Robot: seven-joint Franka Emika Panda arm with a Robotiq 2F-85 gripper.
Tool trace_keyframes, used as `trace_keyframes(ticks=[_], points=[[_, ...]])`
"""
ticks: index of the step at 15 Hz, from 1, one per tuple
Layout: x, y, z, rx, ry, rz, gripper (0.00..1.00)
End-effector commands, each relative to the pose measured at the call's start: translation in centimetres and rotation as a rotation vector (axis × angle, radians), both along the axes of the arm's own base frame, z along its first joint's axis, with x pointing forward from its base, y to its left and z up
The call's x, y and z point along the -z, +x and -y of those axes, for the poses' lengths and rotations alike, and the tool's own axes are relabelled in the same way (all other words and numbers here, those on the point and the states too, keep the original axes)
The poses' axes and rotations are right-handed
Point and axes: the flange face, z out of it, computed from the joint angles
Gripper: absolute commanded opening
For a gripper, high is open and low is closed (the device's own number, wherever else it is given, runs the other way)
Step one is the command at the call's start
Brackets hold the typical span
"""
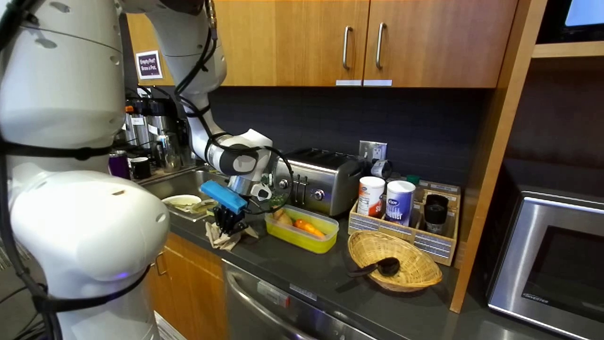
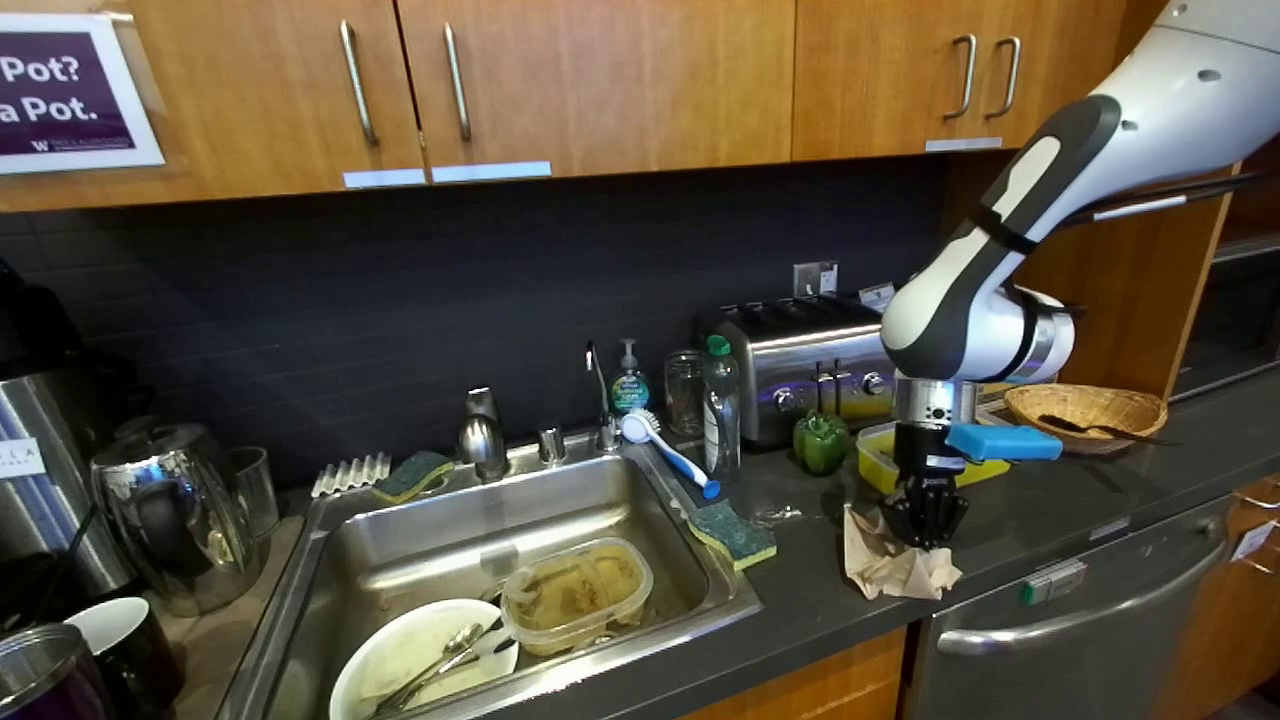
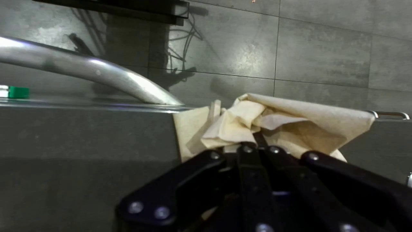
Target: Use the paper towel to wipe the counter top
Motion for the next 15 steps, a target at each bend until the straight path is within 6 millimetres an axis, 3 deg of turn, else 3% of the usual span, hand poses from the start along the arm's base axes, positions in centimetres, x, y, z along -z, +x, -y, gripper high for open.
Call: trace_keyframes(ticks=[1, 15], points=[[-1.0, 0.5, -0.5, -0.024, -0.02, 0.05, 0.0], [-2.3, 6.1, -3.6, -0.133, -0.088, 0.159, 0.0]])
